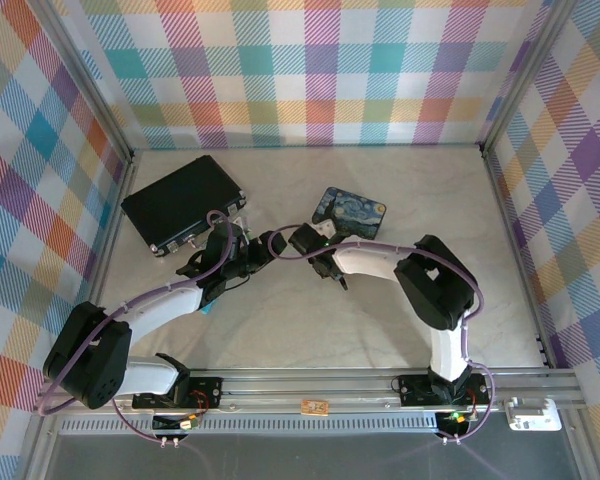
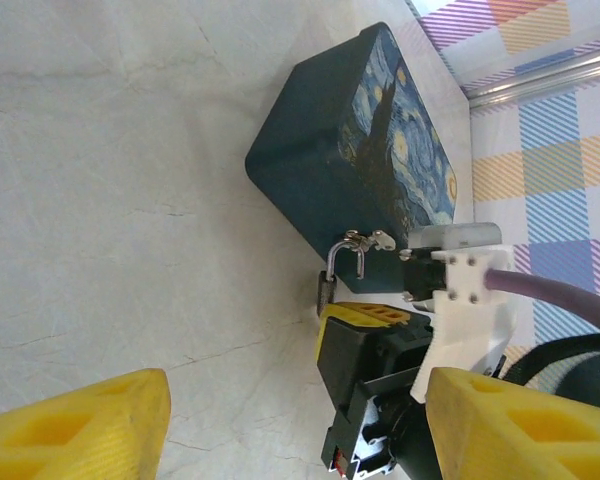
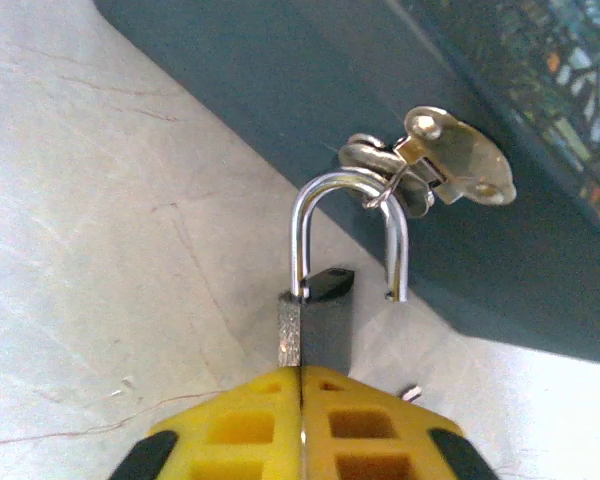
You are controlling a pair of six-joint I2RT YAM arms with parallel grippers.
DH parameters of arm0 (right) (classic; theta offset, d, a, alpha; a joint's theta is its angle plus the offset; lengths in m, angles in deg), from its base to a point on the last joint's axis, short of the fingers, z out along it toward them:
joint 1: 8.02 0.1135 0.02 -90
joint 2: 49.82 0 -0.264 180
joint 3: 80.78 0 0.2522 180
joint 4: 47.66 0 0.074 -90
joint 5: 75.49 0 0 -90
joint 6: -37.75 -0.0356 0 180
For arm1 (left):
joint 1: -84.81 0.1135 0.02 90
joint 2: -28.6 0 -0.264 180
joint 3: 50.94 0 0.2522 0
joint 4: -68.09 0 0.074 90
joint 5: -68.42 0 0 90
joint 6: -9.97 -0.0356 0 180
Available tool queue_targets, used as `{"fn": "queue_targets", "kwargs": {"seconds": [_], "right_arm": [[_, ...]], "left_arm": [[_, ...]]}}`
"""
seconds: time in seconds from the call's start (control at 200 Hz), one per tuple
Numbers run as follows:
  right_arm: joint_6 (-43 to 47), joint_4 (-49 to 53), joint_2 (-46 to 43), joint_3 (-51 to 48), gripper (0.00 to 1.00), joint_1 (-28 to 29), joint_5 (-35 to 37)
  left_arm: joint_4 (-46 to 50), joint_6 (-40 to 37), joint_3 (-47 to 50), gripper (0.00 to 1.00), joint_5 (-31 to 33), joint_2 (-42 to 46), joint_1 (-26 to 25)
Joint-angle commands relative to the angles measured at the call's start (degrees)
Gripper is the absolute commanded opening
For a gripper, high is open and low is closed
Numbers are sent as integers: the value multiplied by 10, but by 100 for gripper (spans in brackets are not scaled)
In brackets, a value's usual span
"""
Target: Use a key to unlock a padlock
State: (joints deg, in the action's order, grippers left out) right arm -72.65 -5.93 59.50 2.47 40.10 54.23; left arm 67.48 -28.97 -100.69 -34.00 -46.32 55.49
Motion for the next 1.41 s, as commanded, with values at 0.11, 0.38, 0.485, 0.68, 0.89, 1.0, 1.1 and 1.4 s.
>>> {"fn": "queue_targets", "kwargs": {"seconds": [0.11, 0.38, 0.485, 0.68, 0.89, 1.0, 1.1, 1.4], "right_arm": [[99, -94, -91, -74, 3, -49, -172], [119, -67, -146, -70, 33, -101, -256], [77, -41, -139, -56, 51, -95, -229], [34, -29, -82, -28, 58, -68, -145], [32, -25, -20, -3, 56, -65, -78], [36, -17, 1, 9, 55, -65, -63], [44, -28, 14, 8, 52, -66, -66], [53, -45, 32, 9, 39, -74, -87]], "left_arm": [[-148, -8, 32, 63, -56, -43, 5], [-243, 15, 25, 60, -89, -96, 0], [-243, 16, 29, 61, -77, -94, 0], [-238, 25, 28, 63, -70, -101, 2], [-242, 32, 22, 63, -79, -105, 3], [-245, 32, 21, 63, -79, -106, 3], [-250, 33, 22, 63, -78, -106, 4], [-236, 33, 17, 63, -77, -108, 3]]}}
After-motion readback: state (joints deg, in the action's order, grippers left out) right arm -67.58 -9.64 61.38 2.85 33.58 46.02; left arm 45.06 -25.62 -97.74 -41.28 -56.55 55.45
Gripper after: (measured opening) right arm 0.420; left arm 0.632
